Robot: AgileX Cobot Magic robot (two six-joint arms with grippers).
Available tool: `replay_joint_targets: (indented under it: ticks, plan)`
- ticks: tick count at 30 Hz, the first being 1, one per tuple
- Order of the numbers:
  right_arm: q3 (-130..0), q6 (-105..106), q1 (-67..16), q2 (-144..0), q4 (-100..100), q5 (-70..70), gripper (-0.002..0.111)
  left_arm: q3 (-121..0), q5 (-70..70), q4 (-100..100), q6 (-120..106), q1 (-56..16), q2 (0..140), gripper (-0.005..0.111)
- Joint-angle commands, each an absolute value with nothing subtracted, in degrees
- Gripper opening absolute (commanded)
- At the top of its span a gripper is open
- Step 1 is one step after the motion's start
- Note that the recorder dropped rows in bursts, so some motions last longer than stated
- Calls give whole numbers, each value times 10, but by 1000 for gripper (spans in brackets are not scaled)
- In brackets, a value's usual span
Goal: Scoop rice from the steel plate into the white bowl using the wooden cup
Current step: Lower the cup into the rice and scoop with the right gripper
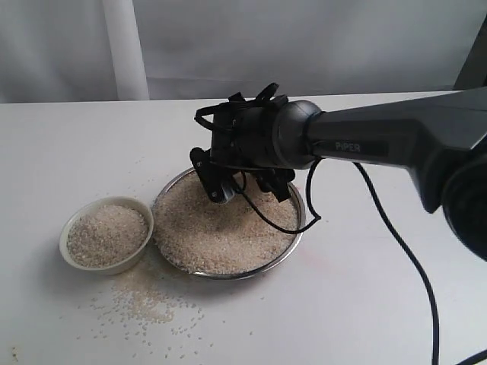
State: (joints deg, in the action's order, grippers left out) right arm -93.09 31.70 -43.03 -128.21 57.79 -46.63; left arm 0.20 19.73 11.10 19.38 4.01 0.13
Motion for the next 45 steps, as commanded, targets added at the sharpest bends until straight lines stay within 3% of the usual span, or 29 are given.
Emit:
replay_joint_targets:
  ticks: [1, 25, 45]
  plan:
    - [-934, 315, -429, -1293, 609, -450, 0, 0, 193, 113, 195, 40, 0, 0]
    - [-935, 315, -461, -1331, 619, -422, 0, 0, 193, 113, 195, 40, 0, 0]
    - [-967, 315, -498, -1331, 503, -391, 0, 0, 193, 113, 195, 40, 0, 0]
